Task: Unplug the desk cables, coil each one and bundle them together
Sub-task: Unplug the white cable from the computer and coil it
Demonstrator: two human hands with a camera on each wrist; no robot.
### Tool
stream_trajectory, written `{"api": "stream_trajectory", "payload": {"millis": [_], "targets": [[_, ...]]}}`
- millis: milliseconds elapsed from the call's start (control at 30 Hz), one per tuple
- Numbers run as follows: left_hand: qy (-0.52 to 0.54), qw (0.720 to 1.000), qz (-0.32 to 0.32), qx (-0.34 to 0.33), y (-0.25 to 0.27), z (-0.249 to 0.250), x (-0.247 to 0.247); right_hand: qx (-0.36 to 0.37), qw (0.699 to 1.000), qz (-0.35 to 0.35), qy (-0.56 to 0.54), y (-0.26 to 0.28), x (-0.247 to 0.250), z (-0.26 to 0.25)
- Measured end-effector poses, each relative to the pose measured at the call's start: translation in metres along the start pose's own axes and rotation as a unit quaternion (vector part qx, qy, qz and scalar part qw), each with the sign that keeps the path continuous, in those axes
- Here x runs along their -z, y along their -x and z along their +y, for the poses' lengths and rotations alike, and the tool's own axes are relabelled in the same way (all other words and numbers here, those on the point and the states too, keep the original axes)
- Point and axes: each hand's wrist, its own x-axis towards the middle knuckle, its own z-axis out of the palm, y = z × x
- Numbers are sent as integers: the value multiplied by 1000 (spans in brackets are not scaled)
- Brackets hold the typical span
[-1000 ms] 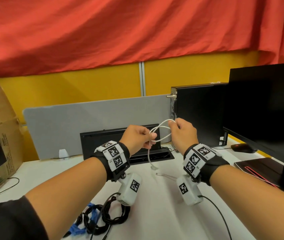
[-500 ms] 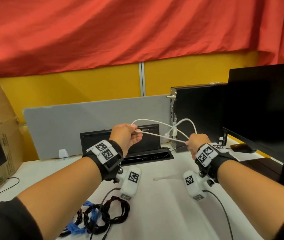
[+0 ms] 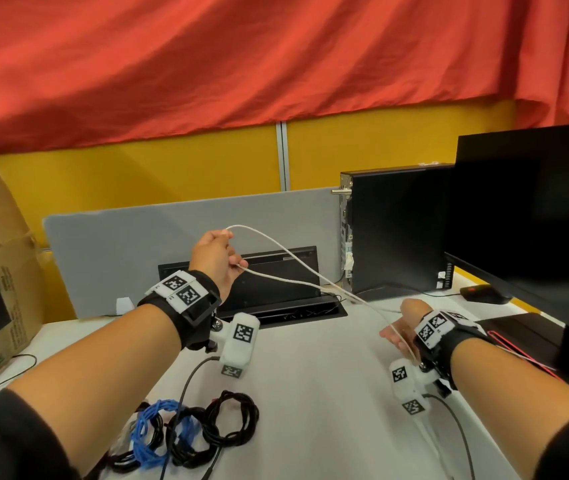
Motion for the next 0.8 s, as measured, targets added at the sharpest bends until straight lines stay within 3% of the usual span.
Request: {"api": "stream_trajectory", "payload": {"millis": [200, 267, 333, 433, 500, 567, 700, 800], "targets": [[-23, 997, -78, -8, -7, 6, -5, 31, 998, 19, 51, 9, -28, -2], [-62, 991, -116, -15, -3, 4, -12, 164, 967, 82, 176, 25, -44, -19], [-111, 982, -150, -28, 2, 2, -22, 329, 895, 118, 276, 45, -59, -41], [-196, 961, -187, -51, 9, -2, -40, 488, 850, 29, 197, 79, -78, -66], [-256, 941, -206, -78, 13, -2, -49, 530, 826, -15, 190, 97, -87, -80], [-305, 920, -218, -117, 14, 1, -53, 568, 794, -16, 216, 106, -89, -92], [-436, 852, -237, -167, 7, 16, -40, 586, 750, 88, 293, 100, -64, -106], [-487, 832, -213, -158, -5, 25, -22, 564, 750, 151, 313, 86, -39, -110]]}}
